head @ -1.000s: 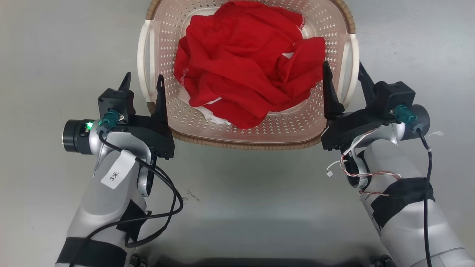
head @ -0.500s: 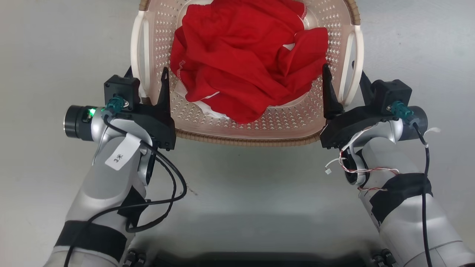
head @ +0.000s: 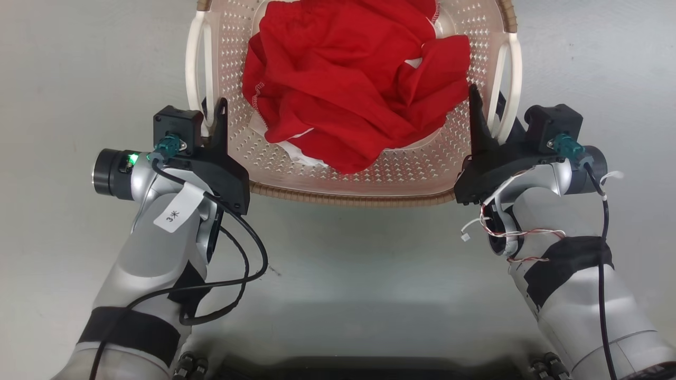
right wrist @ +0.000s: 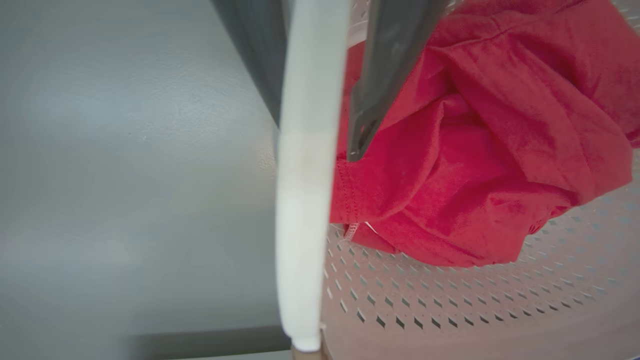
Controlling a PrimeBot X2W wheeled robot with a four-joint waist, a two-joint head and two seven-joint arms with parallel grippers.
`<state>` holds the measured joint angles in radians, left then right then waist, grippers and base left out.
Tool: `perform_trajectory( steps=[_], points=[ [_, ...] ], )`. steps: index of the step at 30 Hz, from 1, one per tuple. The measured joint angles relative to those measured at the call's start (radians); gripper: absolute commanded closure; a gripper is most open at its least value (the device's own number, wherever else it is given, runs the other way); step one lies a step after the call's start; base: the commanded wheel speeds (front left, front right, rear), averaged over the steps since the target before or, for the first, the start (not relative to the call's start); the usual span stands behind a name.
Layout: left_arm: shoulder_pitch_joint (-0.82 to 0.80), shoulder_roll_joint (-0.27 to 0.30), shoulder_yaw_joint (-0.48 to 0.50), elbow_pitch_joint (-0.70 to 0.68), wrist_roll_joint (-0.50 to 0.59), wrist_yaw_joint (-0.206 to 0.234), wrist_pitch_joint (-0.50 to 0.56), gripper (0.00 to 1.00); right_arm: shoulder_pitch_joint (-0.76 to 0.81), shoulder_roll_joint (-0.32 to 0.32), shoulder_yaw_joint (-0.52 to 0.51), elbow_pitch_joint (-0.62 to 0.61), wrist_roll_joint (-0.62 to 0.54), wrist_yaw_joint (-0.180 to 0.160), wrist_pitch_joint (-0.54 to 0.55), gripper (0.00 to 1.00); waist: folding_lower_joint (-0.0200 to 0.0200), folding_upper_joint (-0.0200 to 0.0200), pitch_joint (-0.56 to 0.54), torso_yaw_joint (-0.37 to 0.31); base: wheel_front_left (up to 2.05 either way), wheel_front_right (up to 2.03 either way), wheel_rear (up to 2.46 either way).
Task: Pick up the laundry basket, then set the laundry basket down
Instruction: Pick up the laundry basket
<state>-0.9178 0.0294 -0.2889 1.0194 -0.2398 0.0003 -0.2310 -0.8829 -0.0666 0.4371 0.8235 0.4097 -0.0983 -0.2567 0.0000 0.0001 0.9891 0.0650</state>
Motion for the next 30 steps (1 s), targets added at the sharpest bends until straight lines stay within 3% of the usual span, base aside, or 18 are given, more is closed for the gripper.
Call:
perform_trajectory(
  steps=[1, 2, 15, 30],
  points=[
    [0.000, -0.001, -0.006, 0.001, -0.008, 0.000, -0.001, 0.84, -0.005, 0.003, 0.004, 0.004, 0.010, -0.007, 0.000, 0.82, 0.0000, -0.0001, 0.000, 0.000, 0.00, 0.00, 0.00],
    [-0.001, -0.001, -0.010, 0.003, -0.012, 0.000, -0.001, 1.00, -0.011, 0.003, 0.006, 0.009, 0.020, -0.009, 0.000, 1.00, 0.0000, -0.0001, 0.000, -0.001, 0.00, 0.00, 0.00],
    [0.000, -0.002, -0.085, 0.028, -0.081, 0.008, -0.005, 1.00, -0.028, 0.000, 0.040, 0.075, 0.081, -0.017, 0.000, 1.00, -0.0001, 0.0000, -0.026, -0.010, 0.00, 0.00, 0.00],
    [0.051, -0.009, -0.139, 0.071, -0.146, 0.018, -0.009, 1.00, -0.008, 0.009, 0.075, 0.164, 0.126, -0.006, 0.000, 1.00, -0.0001, -0.0001, -0.147, -0.017, 0.00, 0.00, 0.00]
  ],
)
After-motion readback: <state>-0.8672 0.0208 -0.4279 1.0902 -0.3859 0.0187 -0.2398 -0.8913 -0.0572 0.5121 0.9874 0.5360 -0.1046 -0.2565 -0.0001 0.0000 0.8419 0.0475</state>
